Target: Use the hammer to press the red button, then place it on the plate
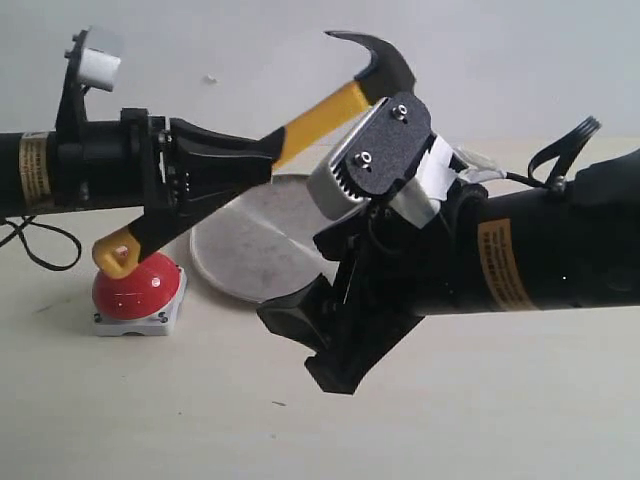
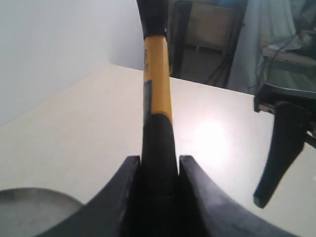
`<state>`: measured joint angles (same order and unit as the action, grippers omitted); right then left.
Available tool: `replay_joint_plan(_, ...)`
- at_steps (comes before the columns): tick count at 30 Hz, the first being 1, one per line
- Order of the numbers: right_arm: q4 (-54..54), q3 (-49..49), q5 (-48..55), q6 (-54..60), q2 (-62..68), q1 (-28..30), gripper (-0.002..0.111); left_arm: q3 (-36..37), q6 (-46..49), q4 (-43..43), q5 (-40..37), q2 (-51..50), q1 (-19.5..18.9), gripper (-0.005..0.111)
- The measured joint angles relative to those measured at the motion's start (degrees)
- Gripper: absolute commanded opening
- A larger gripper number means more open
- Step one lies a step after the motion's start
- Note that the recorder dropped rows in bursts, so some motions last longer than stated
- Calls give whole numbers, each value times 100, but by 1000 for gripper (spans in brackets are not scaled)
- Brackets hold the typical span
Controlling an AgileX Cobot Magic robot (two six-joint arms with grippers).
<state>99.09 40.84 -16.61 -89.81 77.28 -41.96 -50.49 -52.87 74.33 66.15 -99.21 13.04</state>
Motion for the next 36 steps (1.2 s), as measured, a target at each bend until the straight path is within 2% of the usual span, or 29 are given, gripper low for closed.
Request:
replay_joint_plan(2, 12, 0, 9, -32, 0, 0, 72, 85, 13, -187, -4, 0, -252, 0)
replay_joint_plan(5, 62, 0, 9, -308, 0, 0, 71, 174, 36, -303, -14, 0, -412, 0)
replay_joint_plan(8, 63, 0, 25, -590, 0, 0, 62, 344, 128, -380, -86, 78, -440, 0)
replay_joint_plan(9, 63, 0, 42, -629, 0, 0, 56, 405, 189, -386, -137, 124, -440, 0)
replay_joint_plan(12, 71, -12, 349, -715, -14, 0, 47, 787, 294, -410, -428, 440, -462, 0)
replay_joint_plan(15, 85, -229, 1009, -805, -151, 0, 29, 1212, 356, -423, -869, 987, -483, 0)
replay_joint_plan(20, 47, -569, 1482, -829, -622, 0, 0, 1721, 418, -413, -1708, 1755, -483, 0)
replay_joint_plan(28, -19, -1220, 1661, -839, -1787, 0, 0, 2391, 227, -463, -2576, 2636, -499, 0)
replay_joint_plan(36, -143, -2125, 2203, -839, -3089, 0, 0, 2793, 118, -878, -3705, 3205, -499, 0)
